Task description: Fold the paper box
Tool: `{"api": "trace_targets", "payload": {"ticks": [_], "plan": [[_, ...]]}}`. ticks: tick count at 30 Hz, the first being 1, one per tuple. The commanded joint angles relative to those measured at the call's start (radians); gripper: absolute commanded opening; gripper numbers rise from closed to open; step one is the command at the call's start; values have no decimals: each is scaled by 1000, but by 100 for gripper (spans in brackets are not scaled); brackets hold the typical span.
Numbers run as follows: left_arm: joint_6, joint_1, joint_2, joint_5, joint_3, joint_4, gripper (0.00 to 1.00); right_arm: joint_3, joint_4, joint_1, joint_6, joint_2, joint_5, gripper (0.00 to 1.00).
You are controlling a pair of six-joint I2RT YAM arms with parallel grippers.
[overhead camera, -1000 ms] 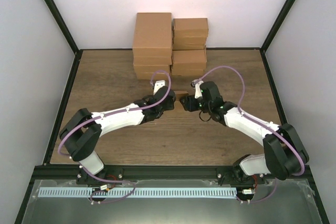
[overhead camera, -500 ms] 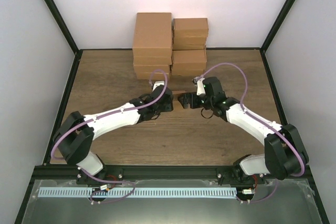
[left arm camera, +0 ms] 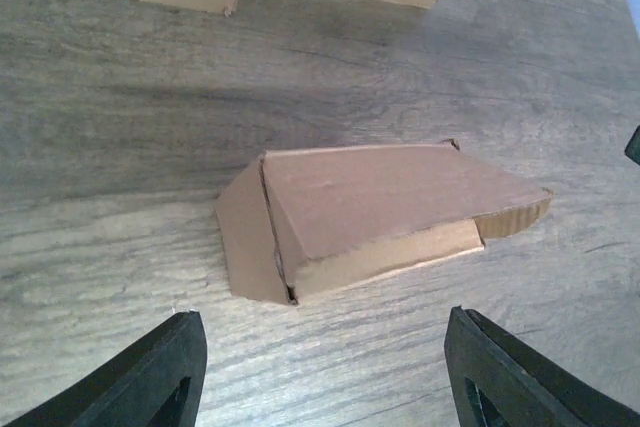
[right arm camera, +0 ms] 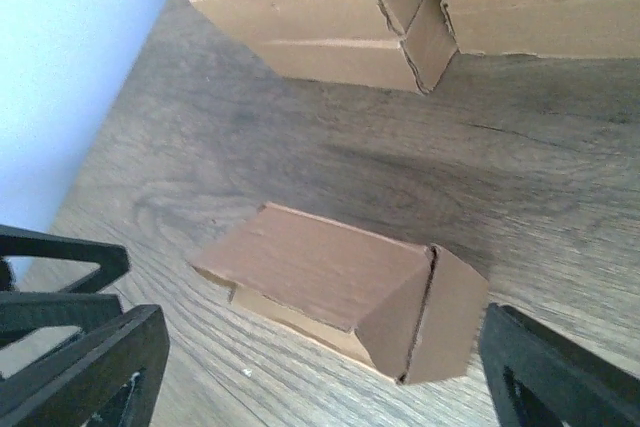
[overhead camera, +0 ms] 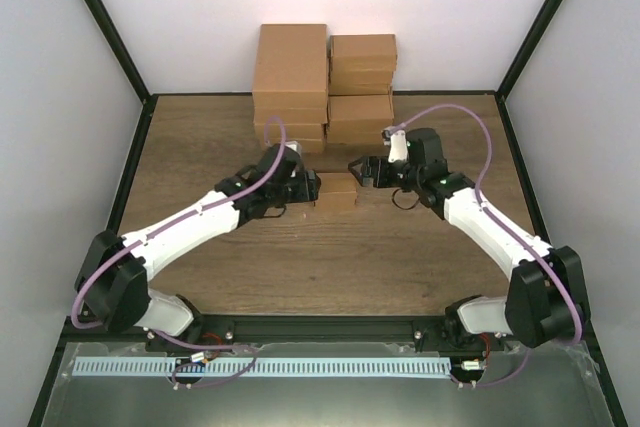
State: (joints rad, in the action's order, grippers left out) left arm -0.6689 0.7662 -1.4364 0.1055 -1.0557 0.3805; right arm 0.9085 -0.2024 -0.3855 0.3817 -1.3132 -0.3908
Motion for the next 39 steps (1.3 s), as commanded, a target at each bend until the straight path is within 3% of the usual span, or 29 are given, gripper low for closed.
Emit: {"api": "trace_targets", "payload": {"ticks": [1, 5, 9, 23, 31, 39], "plan": [[71, -98, -12, -231, -38, -46, 66, 81, 9, 35, 38, -26, -96, 81], [76, -162, -45, -333, -49, -94, 59, 111, 18, 51, 59, -85, -137, 63], [61, -198, -79, -440, -32, -156, 53, 115, 29, 70, 78, -148, -202, 53], [10, -208, -169, -547, -3, -238, 43, 48, 43, 72, 107, -210, -237, 45], [-9, -208, -174, -553, 13, -242, 41, 14, 47, 72, 134, -209, -245, 31], [-24, -206, -179, -563, 30, -258, 37, 0, 62, 72, 137, -231, -247, 26]]}}
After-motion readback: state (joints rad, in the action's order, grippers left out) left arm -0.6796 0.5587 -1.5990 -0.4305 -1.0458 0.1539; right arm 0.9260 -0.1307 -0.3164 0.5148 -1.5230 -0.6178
